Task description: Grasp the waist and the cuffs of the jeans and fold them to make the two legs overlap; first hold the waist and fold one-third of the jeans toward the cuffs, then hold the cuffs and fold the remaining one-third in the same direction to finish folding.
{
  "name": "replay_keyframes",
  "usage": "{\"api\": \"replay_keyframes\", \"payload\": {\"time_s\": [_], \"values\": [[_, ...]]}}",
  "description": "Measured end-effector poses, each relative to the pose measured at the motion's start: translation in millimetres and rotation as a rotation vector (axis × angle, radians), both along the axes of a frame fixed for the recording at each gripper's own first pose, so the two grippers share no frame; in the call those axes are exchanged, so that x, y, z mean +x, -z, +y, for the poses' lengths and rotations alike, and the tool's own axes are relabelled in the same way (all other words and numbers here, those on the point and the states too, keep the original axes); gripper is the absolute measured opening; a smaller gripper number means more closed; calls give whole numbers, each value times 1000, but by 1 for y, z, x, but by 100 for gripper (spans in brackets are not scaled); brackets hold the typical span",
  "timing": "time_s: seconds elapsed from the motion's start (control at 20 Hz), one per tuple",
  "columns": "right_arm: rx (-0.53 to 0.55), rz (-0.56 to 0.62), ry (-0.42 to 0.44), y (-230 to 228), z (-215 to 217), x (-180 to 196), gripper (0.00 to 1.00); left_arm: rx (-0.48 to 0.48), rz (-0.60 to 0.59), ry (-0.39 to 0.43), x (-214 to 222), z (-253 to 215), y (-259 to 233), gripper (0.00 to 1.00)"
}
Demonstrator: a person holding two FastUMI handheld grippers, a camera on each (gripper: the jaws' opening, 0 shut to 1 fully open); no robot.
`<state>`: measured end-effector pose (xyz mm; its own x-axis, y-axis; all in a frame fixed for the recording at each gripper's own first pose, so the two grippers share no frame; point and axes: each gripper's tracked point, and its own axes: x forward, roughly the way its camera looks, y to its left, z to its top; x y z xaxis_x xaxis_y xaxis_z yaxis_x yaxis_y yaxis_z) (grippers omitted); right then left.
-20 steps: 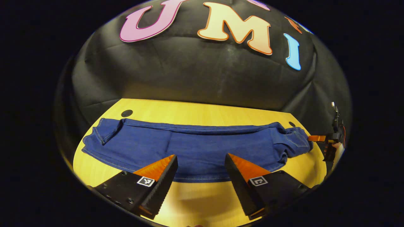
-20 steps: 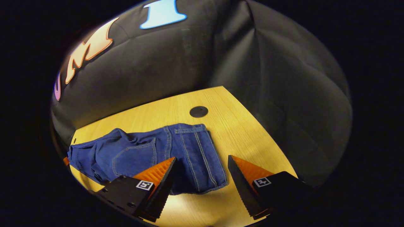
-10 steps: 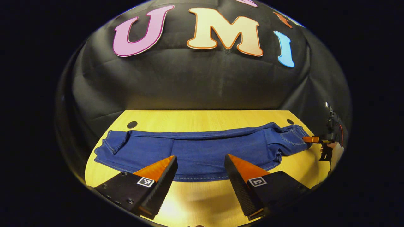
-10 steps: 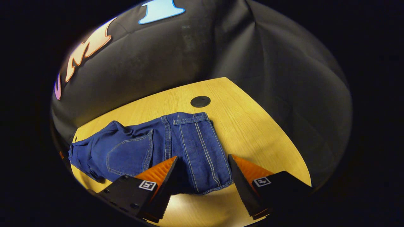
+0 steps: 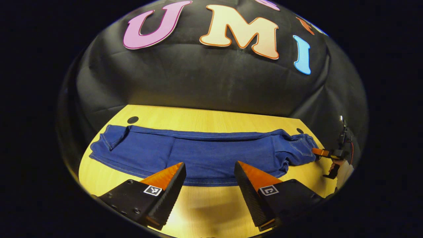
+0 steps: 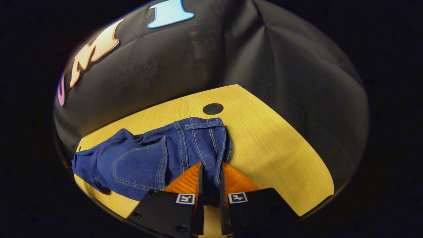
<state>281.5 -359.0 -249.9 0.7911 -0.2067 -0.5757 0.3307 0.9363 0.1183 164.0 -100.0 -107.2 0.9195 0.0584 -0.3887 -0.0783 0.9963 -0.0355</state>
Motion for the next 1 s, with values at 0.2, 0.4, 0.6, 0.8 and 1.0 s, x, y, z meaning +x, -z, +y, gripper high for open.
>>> {"api": "replay_keyframes", "payload": {"time_s": [0.2, 0.4, 0.6, 0.8, 1.0], "values": [[72, 11, 70, -3, -1, -1, 12, -27, -5, 24, 1, 1, 2, 91], [101, -9, 83, -15, 3, -1, 10, -49, -46, 50, -1, 4, -11, 91], [252, -127, 118, -58, 9, -1, 7, -24, -17, 87, -12, 15, -12, 92], [322, -299, 80, -111, 28, 2, 6, -52, -37, 85, -15, 27, -18, 91], [387, -408, -14, -116, 53, 5, 3, -80, -62, 67, -21, 47, -25, 92]]}}
